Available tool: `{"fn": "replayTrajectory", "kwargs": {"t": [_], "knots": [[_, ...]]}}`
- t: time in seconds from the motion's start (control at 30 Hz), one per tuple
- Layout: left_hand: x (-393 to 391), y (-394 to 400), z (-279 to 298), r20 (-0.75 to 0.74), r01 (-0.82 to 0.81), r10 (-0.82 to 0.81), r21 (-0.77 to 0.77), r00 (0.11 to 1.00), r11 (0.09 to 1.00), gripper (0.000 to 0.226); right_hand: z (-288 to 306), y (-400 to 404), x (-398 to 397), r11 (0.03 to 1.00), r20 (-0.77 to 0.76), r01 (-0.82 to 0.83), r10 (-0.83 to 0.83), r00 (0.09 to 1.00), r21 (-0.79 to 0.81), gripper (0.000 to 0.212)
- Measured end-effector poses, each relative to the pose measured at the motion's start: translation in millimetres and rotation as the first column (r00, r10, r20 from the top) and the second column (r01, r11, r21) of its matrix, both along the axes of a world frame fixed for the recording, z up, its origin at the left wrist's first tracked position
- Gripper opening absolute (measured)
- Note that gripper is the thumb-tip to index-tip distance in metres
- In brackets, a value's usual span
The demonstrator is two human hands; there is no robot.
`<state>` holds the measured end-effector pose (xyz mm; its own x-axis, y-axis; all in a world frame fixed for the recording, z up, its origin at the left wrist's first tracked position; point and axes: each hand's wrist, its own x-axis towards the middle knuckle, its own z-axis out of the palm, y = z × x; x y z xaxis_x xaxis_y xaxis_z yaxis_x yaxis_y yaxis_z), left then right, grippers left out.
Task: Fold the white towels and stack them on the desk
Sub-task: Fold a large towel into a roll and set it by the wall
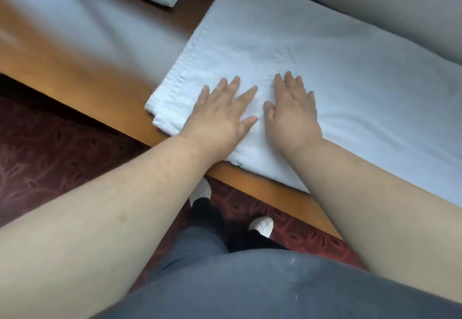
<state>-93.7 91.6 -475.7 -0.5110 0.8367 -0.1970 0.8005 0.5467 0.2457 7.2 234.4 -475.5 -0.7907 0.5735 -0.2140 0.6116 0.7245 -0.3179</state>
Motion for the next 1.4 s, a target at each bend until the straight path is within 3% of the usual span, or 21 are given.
{"fn": "replayTrajectory", "kwargs": {"t": [0.07, 0.23, 0.33, 0.47, 0.73, 0.87, 0.93, 1.0, 1.07, 1.2, 1.4], "knots": [[-2, -3, -12, -0.042, -0.01, 0.006, -0.092, 0.999, 0.996, 0.068, -6, 6, 56, 0.995, 0.144, -0.001, -0.014, 0.989, 0.102, 0.069], [16, 15, -4, -0.053, -0.136, 0.13, -0.124, 0.99, 0.983, 0.076, -6, 36, 161, 0.976, 0.196, 0.184, -0.204, 0.959, 0.114, 0.08], [55, 57, 7, -0.016, 0.068, -0.069, -0.051, 0.997, 0.996, 0.075, -8, 46, 191, 0.957, 0.185, 0.273, -0.288, 0.94, 0.1, 0.081], [125, 128, 8, 0.026, 0.357, -0.356, -0.04, 0.934, 0.933, 0.068, -10, 55, 220, 0.925, 0.152, 0.363, -0.378, 0.913, 0.115, 0.081], [216, 249, -7, -0.036, 0.56, -0.568, -0.124, 0.822, 0.819, 0.069, -9, 75, 307, 0.845, 0.135, 0.511, -0.531, 0.837, 0.156, 0.081], [241, 315, -11, -0.076, 0.56, -0.57, -0.119, 0.818, 0.82, 0.069, -10, 71, 331, 0.823, 0.088, 0.548, -0.563, 0.822, 0.147, 0.073], [249, 346, -10, -0.096, 0.547, -0.561, -0.134, 0.822, 0.826, 0.068, -9, 70, 344, 0.783, -0.012, 0.619, -0.62, 0.785, 0.06, 0.064], [256, 368, -9, -0.095, 0.519, -0.535, -0.152, 0.839, 0.841, 0.067, -4, 74, 362, 0.674, -0.153, 0.732, -0.737, 0.659, -0.094, 0.055], [268, 377, -10, -0.074, 0.459, -0.473, -0.153, 0.878, 0.875, 0.067, 1, 79, 383, 0.568, -0.197, 0.806, -0.82, 0.538, -0.165, 0.046], [295, 375, -15, -0.076, 0.314, -0.323, -0.111, 0.943, 0.943, 0.068, 9, 86, 402, 0.62, -0.143, 0.775, -0.783, 0.605, -0.12, 0.014], [295, 380, -9, -0.108, 0.281, -0.286, -0.058, 0.952, 0.958, 0.066, 10, 89, 407, 0.595, 0.023, 0.795, -0.799, 0.601, -0.12, 0.017]]}}
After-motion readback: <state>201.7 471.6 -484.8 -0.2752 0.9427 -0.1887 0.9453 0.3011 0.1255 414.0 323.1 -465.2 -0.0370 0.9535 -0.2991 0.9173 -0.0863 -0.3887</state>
